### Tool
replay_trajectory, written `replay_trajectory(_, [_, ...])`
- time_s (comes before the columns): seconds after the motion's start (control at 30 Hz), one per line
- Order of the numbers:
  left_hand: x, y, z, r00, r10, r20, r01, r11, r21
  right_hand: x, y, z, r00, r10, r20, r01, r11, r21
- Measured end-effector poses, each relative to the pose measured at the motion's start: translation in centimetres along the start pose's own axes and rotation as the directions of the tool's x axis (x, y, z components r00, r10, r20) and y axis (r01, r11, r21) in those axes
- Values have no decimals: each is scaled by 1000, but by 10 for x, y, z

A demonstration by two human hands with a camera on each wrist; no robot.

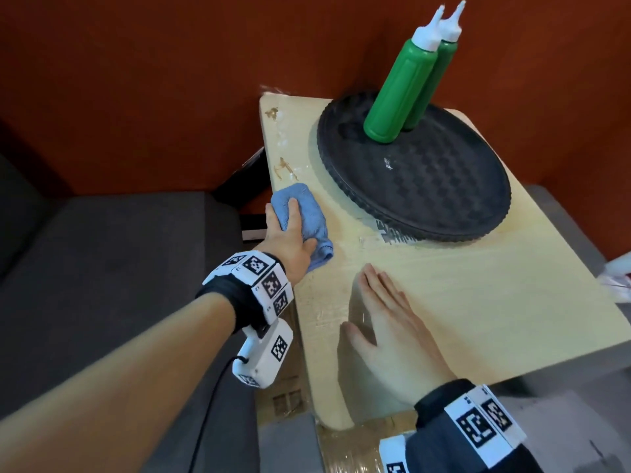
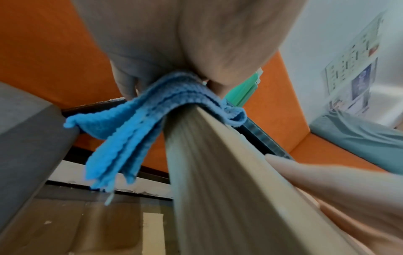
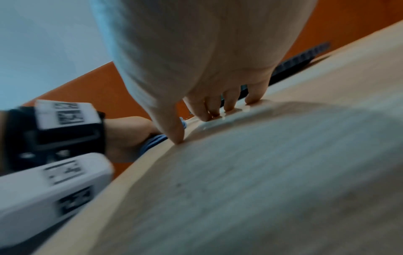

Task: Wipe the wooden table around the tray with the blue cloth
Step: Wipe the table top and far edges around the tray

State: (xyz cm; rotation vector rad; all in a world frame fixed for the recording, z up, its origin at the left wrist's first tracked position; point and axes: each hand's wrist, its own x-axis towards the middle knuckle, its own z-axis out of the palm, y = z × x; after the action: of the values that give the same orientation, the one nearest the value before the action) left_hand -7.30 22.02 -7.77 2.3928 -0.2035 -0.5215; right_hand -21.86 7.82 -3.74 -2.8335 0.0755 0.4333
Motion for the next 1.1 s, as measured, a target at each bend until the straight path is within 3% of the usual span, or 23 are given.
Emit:
replay_trajectory(0.23, [45,-4,-22,997,26,-68,-29,999,-37,1,0,1,999,12,46,-13,1000,13])
replay_trajectory(0.43, [27,-6,-22,997,76,12,-74,991,-108,3,1,-2,996,-2,86,-4,997,74])
replay_trajectory(0.57, [0,-13,-12,989,93,112,-88,995,-56,5,0,-4,993,12,114,-22,996,89])
replay_trajectory(0.67, [25,-5,-21,998,49,40,-51,997,59,6,-1,-8,992,27,126,-39,995,96])
replay_trajectory(0.77, [50,5,-35,1000,22,-5,-22,998,59,5,-1,-10,992,29,120,-42,993,111])
replay_trajectory(0.83, [35,-5,-30,996,94,-1,-94,994,54,5,0,-8,993,17,113,-31,992,119])
replay_trajectory(0.9, [-11,-17,-12,984,177,37,-179,980,83,5,2,-6,995,9,98,-21,993,117])
replay_trajectory(1.0, [-88,-19,17,970,196,143,-213,970,119,4,1,-4,995,8,99,-20,993,116])
replay_trajectory(1.1, [-69,-15,23,987,159,31,-162,976,145,3,2,-3,994,3,105,-13,995,99])
